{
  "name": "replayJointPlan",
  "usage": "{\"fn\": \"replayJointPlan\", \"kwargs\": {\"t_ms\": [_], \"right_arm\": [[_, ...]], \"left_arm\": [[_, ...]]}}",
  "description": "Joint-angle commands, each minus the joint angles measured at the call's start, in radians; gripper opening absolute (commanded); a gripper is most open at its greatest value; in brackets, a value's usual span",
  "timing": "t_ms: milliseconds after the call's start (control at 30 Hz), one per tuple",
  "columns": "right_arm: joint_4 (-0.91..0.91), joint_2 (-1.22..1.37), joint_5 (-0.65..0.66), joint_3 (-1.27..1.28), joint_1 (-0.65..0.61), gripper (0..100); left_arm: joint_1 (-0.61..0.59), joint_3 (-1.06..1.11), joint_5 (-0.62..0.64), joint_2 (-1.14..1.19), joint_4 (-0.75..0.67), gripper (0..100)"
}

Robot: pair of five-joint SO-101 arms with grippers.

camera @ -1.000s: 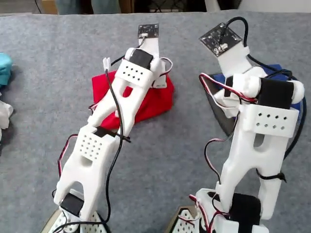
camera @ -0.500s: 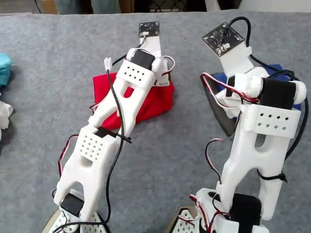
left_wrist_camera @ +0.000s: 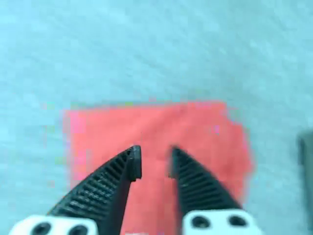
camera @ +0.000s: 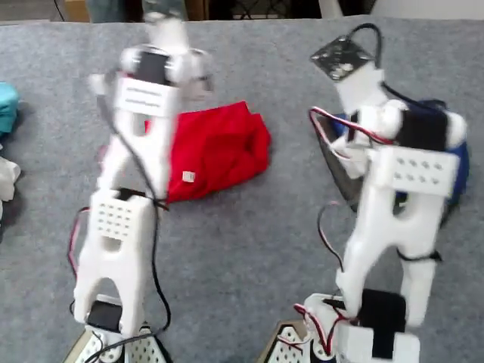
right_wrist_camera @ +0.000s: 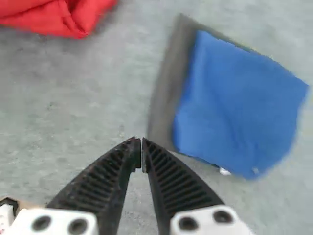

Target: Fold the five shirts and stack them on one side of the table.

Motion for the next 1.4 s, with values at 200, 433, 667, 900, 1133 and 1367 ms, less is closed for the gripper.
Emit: {"fn": "replayJointPlan", "kwargs": {"t_ms": [200, 433, 667, 900, 1133, 1367], "right_arm": [[-0.097, 0.251, -0.075, -0.186, -0.368, 1.5], [-0.316, 0.567, -0.075, -0.381, -0.496, 1.5], [-0.334, 0.866, -0.075, -0.739, -0.631, 1.5], [-0.308, 1.144, -0.075, -0.997, -0.638, 1.5], [-0.21, 1.311, -0.075, -1.193, -0.623, 1.5], [-0.075, 1.392, -0.071, -1.322, -0.578, 1.5]], "left_arm": [[-0.392, 0.277, -0.233, -0.195, 0.021, 3], [-0.535, 0.782, -0.261, -0.408, -0.038, 3], [-0.607, 1.44, -0.261, -0.463, -0.542, 3], [-0.61, 1.738, -0.258, -0.608, -0.806, 3], [-0.599, 1.873, -0.259, -0.718, -0.928, 3], [-0.599, 1.876, -0.259, -0.729, -0.93, 3]]}}
